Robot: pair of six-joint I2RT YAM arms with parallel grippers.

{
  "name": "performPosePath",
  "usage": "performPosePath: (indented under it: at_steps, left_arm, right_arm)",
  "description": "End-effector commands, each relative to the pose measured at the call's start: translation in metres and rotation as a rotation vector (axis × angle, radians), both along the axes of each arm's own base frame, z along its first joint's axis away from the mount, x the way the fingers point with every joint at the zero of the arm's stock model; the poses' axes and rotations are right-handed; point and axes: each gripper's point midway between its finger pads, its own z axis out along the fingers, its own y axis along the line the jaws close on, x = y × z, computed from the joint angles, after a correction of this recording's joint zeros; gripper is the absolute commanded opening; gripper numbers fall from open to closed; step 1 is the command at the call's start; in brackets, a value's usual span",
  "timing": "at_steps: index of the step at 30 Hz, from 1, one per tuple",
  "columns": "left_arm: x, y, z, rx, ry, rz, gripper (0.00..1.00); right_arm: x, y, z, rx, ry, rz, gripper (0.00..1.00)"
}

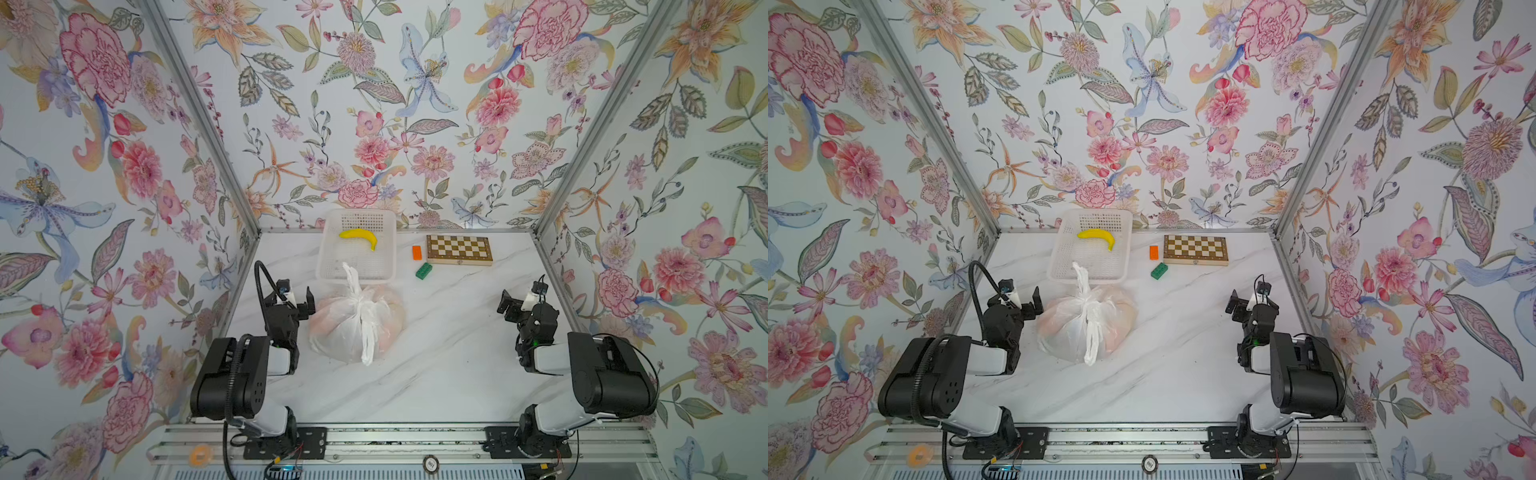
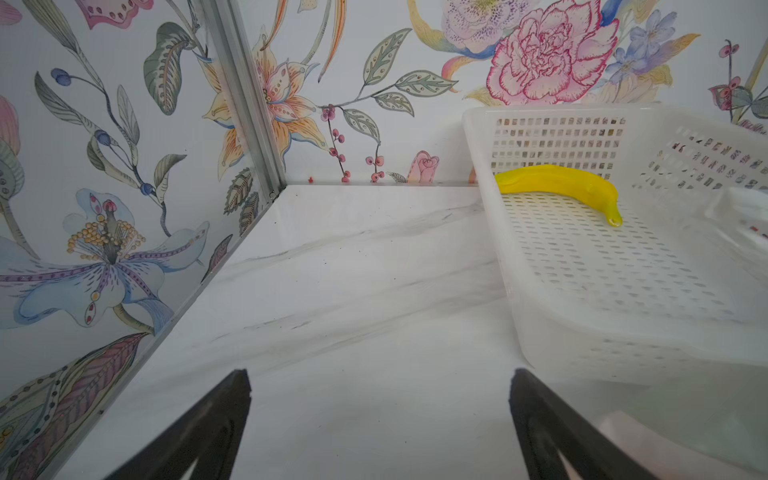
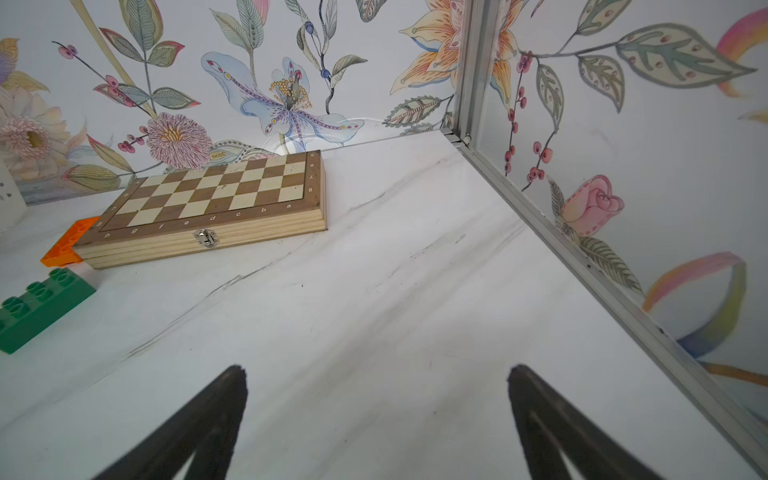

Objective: Untie the knot of the plastic bag and take out the fruit

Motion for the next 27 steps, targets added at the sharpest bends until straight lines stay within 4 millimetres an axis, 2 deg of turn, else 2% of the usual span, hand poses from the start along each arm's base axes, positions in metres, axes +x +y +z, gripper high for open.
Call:
performPosePath:
  at_steps: [1, 27]
  left_arm:
    - [-0.0006, -0.0043, 0.0003, -0.015, -0.011, -0.017, 0.99]
    - [-0.0009, -0.0043, -0.0002, -0.016, -0.010, -0.016, 0.99]
  right_arm:
    - [0.0008, 0.0109, 0.0044, 0.001, -0.020, 0.059, 0.99]
    - [0.0009, 0.0089, 0.0043, 0.009, -0.018, 0.051, 0.99]
